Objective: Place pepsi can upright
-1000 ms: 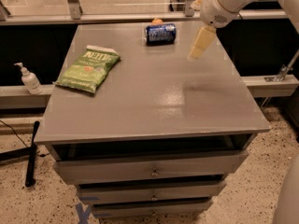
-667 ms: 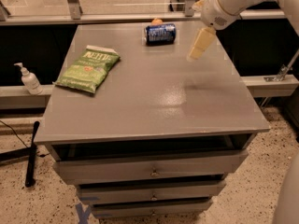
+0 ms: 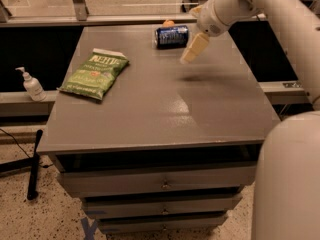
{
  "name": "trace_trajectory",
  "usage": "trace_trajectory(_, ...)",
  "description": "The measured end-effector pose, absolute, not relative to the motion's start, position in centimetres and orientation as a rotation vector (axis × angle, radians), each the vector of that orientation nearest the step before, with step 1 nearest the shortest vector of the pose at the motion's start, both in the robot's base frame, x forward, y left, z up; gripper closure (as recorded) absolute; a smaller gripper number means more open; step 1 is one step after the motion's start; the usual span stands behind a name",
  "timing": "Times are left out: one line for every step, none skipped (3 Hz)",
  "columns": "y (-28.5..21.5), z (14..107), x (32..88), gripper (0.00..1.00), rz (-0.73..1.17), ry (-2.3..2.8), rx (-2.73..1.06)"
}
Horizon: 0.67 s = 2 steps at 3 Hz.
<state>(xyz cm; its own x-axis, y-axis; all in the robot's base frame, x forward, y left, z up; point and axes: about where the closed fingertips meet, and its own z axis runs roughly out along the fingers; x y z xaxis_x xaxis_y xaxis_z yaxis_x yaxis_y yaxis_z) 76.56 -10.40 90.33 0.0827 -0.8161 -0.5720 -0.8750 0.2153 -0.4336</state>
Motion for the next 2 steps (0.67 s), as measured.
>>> trace_trajectory(-8.2, 89.1, 79.3, 0.00, 0.173, 1.696, -1.535)
trace_trajectory(-6.5, 88.7, 81.4, 0.00, 0.235, 1.694, -1.458)
